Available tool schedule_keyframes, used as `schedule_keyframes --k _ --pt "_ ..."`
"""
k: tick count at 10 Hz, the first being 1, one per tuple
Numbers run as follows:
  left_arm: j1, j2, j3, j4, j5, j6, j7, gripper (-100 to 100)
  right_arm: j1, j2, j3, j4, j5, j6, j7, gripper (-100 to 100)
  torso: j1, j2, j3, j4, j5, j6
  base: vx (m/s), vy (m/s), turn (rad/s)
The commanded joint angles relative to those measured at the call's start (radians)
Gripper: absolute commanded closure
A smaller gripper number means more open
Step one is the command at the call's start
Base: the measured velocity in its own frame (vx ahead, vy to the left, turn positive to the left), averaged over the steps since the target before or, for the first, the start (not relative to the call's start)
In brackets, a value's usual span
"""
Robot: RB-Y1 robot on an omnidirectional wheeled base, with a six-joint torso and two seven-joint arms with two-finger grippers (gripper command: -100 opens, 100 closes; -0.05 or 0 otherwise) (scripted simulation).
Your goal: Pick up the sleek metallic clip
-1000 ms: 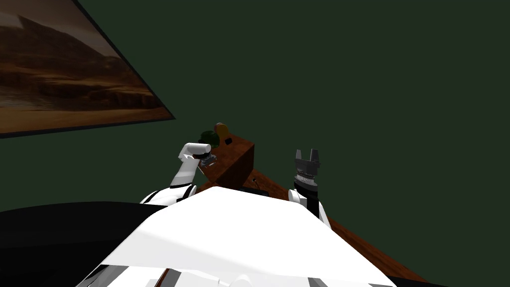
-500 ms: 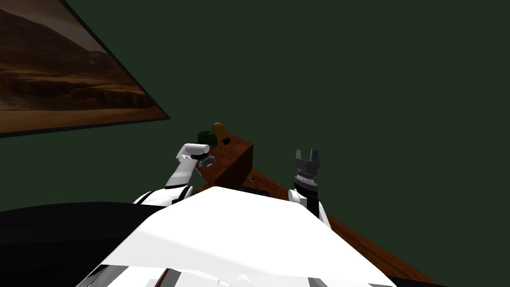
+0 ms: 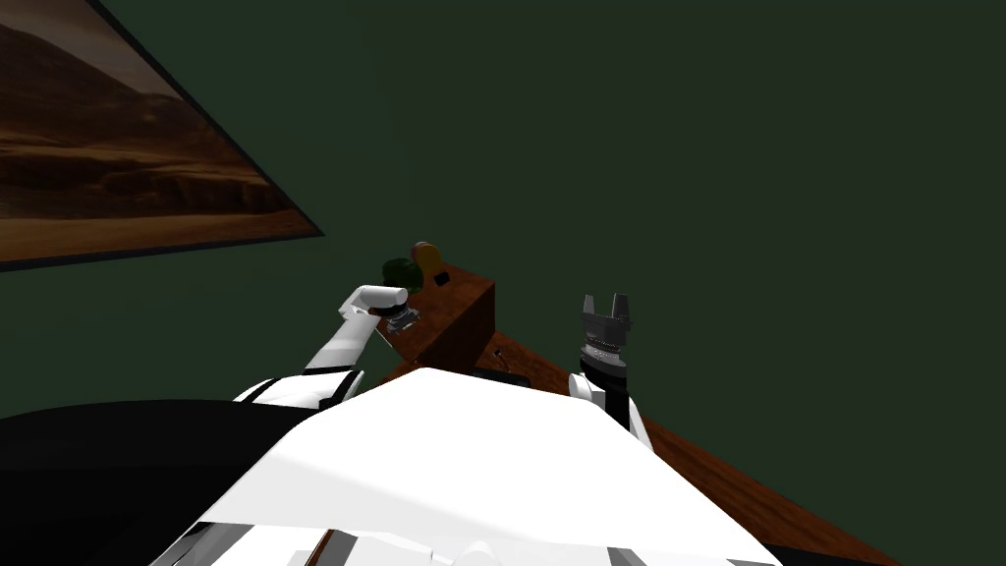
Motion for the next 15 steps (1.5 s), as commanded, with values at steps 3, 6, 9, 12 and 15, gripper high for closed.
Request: schedule_keyframes --k 3,6,9,12,15 --pt "0.018 0.043 -0.014 0.034 0.045 -0.040 0.021 -100 0.000 0.000 0.000 0.000 0.000 0.000 0.000 0 0.000 0.000 0.000 0.000 0.000 0.000 -0.014 -0.019 -0.056" --pt "0.018 0.044 -0.015 0.035 0.047 -0.045 0.023 100 0.000 0.000 0.000 0.000 0.000 0.000 0.000 0 0.002 -0.002 -0.002 -0.001 0.001 -0.001 0.000 0.000 0.000" --pt "0.018 0.045 -0.015 0.036 0.047 -0.044 0.023 0 0.000 0.000 0.000 0.000 0.000 0.000 0.000 0 0.003 -0.002 -0.001 -0.001 0.001 0.000 0.000 0.000 0.000" --pt "-0.011 -0.028 0.012 -0.031 -0.028 0.032 -0.011 100 0.000 0.000 0.000 0.000 0.000 0.000 0.000 0 0.004 -0.003 -0.002 -0.001 0.001 -0.001 0.022 0.029 0.098" --pt "-0.037 -0.090 0.037 -0.088 -0.092 0.097 -0.043 100 0.000 0.000 0.000 0.000 0.000 0.000 0.000 0 0.004 -0.003 -0.002 -0.001 0.001 0.000 0.019 0.031 0.067"
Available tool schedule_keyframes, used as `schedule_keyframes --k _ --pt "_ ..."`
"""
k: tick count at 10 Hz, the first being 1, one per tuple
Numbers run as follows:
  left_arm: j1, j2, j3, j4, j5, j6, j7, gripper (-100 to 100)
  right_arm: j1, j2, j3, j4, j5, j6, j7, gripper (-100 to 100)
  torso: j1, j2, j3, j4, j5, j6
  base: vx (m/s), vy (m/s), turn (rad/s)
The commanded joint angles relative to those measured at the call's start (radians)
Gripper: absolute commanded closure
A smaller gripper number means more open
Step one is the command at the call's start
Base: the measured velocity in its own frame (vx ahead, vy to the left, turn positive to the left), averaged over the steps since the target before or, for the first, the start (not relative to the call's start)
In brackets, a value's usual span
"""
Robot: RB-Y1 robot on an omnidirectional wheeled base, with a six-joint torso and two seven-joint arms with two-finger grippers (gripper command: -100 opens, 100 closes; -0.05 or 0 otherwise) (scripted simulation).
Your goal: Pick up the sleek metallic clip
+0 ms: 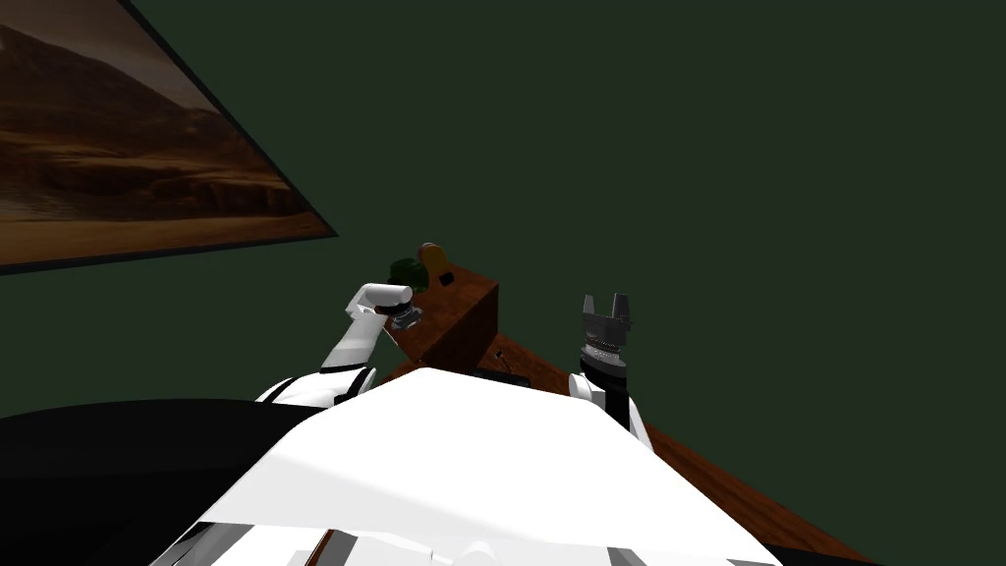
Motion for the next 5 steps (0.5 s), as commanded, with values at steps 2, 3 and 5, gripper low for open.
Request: schedule_keyframes --k 2,3,5 --pt "-0.023 -0.052 0.024 -0.048 -0.055 0.059 -0.031 100 0.000 0.000 0.000 0.000 0.000 0.000 0.000 0 0.000 0.000 0.000 0.000 0.000 0.000 0.023 0.023 0.080" --pt "-0.032 -0.073 0.032 -0.067 -0.076 0.081 -0.042 100 0.000 0.000 0.000 0.000 0.000 0.000 0.000 0 0.000 0.000 0.000 0.000 0.000 0.000 0.022 0.024 0.068" --pt "-0.028 -0.062 0.027 -0.063 -0.065 0.075 -0.034 0 0.000 0.000 0.000 0.000 0.000 0.000 0.000 0 -0.001 0.001 0.000 0.000 0.000 0.000 0.005 0.005 0.005"
